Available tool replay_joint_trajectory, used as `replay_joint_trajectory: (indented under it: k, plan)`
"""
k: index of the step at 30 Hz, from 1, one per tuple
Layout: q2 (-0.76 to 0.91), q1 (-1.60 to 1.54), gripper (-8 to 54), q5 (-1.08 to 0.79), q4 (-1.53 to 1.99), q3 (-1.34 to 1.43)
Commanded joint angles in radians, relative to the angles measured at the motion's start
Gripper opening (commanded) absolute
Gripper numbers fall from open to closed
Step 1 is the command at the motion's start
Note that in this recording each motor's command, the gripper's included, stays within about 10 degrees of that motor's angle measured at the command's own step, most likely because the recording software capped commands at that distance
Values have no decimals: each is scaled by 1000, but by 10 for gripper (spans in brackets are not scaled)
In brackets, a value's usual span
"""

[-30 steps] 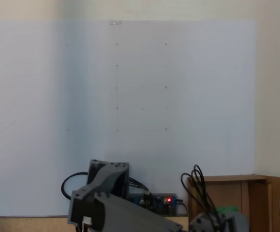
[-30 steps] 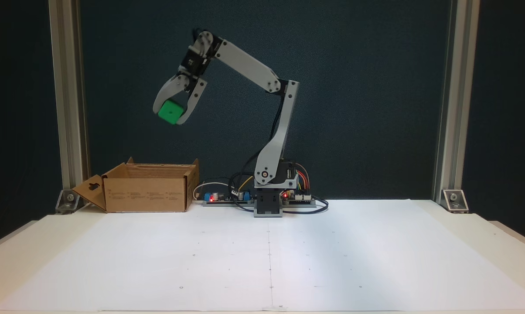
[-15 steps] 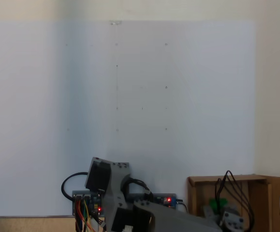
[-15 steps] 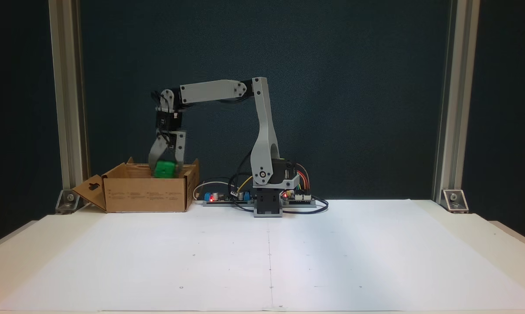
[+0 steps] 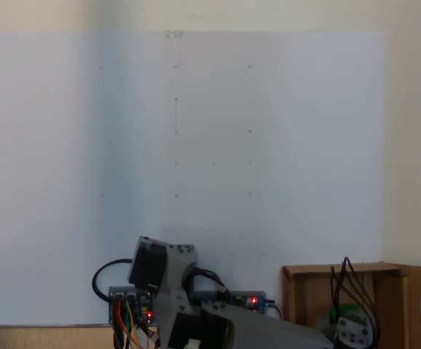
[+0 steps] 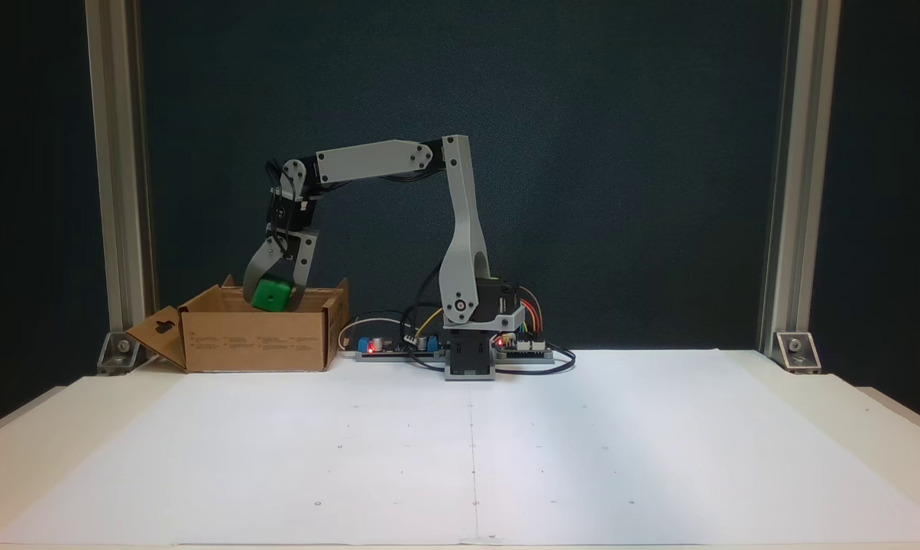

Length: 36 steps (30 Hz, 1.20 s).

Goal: Grasp a green dice and put it in the bin.

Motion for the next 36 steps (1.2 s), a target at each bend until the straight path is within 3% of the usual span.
replay_joint_trajectory:
  k: [1,5,9,15,20,28,36]
  plan:
    - [9,2,115,-31,-58,-20]
    - [8,2,115,-32,-83,-15]
    - [8,2,280,-18,-81,17]
    - [8,0,403,86,-94,18]
    - [17,-9,410,216,-227,17]
    - [206,-141,410,515,-440,-31]
    - [350,-492,410,560,-443,-51]
